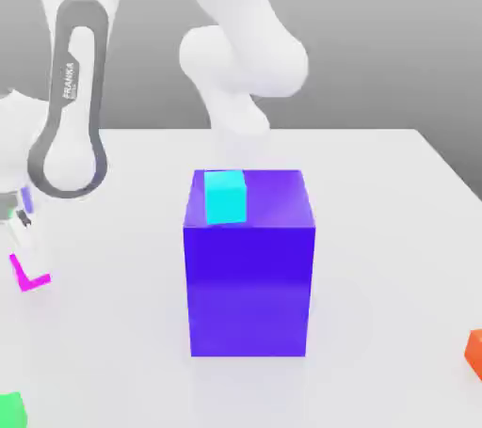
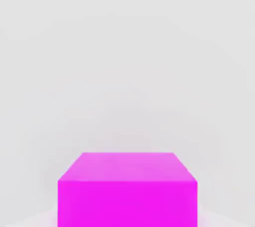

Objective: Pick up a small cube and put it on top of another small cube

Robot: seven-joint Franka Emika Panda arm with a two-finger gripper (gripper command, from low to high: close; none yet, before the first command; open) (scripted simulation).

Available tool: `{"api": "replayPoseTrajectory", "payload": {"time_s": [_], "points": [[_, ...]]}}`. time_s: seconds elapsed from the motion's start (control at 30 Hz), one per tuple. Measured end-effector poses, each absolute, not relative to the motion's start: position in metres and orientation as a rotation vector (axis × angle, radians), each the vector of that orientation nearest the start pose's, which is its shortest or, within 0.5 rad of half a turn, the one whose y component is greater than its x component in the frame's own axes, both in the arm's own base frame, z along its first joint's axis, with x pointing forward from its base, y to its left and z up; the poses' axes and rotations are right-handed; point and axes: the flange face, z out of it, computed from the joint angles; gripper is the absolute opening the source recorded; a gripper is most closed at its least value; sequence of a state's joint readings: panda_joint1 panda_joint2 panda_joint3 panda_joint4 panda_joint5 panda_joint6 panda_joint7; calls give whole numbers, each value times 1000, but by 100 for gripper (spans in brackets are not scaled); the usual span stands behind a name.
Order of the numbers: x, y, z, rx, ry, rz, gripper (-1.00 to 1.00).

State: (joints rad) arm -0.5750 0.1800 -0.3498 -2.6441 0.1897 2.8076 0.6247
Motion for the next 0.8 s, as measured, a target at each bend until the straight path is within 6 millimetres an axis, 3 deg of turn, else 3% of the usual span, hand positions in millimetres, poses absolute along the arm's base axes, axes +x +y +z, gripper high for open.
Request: {"api": "replayPoseTrajectory", "payload": {"time_s": [0.1, 0.27, 0.5, 0.6, 0.63, 0.8], "points": [[284, -351, 199, -2066, 2367, 1, -100], [370, -343, 215, -2112, 2326, 0, -100], [493, -295, 240, -2181, 2258, 0, -100], [509, -287, 207, -2191, 2249, 0, -100], [509, -286, 191, -2191, 2249, 0, 100], [509, -286, 191, -2191, 2249, 0, 100]]}}
